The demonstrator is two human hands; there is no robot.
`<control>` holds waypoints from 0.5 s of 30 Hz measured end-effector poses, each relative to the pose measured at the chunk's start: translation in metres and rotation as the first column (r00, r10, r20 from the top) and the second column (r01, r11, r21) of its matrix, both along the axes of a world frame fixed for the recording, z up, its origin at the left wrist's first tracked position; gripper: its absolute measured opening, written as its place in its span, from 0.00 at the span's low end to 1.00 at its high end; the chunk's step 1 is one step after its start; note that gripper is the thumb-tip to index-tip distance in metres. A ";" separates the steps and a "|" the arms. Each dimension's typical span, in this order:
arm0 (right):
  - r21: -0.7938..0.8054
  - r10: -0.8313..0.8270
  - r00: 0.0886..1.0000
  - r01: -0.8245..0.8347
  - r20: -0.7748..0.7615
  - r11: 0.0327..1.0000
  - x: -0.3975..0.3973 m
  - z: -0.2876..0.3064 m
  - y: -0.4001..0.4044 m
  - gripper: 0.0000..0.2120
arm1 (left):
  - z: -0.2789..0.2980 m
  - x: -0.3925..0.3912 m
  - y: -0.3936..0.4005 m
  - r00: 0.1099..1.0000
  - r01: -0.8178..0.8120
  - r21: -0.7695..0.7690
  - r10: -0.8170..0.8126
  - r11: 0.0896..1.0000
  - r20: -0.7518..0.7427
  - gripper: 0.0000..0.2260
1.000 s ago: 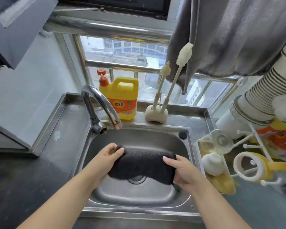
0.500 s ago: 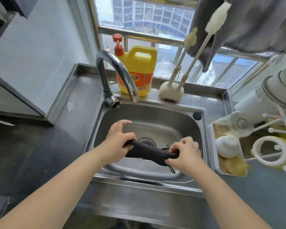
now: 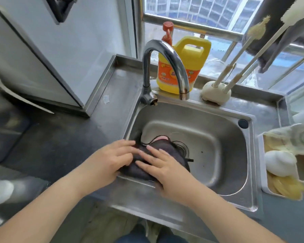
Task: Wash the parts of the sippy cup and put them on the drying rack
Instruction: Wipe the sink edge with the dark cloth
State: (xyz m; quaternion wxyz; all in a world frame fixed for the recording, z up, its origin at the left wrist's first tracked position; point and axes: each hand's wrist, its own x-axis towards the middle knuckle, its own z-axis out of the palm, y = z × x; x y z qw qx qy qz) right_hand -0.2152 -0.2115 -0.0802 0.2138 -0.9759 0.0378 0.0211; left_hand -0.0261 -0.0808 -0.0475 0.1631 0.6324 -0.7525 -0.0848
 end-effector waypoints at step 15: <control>-0.111 -0.021 0.981 0.000 -0.191 0.994 -0.035 -0.050 0.068 0.24 | -0.076 -0.036 0.079 0.962 -0.137 0.092 0.111 0.986 0.249 0.11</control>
